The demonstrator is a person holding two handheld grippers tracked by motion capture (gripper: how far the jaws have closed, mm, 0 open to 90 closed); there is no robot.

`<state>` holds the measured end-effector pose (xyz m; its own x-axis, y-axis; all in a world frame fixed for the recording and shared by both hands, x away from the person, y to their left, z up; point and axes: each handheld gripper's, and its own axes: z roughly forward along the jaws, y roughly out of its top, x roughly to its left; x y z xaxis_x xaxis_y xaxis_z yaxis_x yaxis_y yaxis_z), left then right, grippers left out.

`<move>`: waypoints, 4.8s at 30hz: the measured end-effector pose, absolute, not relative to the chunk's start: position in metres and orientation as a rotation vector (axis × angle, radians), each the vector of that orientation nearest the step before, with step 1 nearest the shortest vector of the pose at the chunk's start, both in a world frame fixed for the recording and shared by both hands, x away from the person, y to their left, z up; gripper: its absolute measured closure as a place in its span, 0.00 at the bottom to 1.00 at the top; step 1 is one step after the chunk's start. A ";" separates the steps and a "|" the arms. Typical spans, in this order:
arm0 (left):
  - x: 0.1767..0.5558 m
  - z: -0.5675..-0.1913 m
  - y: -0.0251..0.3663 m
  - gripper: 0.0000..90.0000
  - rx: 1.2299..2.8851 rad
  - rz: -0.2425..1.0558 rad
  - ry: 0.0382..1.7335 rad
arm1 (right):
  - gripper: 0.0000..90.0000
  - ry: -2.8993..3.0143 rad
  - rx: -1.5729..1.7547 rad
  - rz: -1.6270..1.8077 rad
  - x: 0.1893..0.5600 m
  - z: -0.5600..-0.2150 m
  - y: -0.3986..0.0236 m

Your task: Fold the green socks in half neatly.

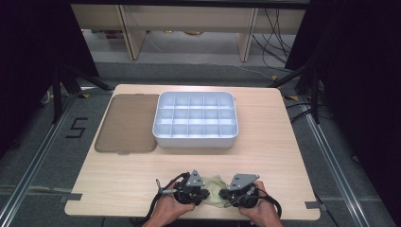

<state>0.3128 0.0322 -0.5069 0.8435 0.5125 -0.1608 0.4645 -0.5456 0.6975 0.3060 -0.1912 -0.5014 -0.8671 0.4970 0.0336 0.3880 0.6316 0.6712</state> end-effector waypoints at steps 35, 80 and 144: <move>0.345 -0.509 0.038 0.98 2.199 0.204 0.749 | 0.95 2.594 0.810 1.011 0.336 -0.496 -0.190; 0.310 -0.503 0.061 0.40 2.108 -0.017 0.969 | 0.84 2.529 0.816 1.139 0.321 -0.482 -0.208; 0.312 -0.507 0.037 0.84 2.180 0.062 0.943 | 0.83 2.569 0.772 1.235 0.314 -0.481 -0.200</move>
<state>0.3117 0.0374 -0.5072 0.7279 0.6447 -0.2336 0.6083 -0.4499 0.6539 0.3144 -0.2000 -0.4805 -0.8470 0.5288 0.0540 0.3723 0.5178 0.7702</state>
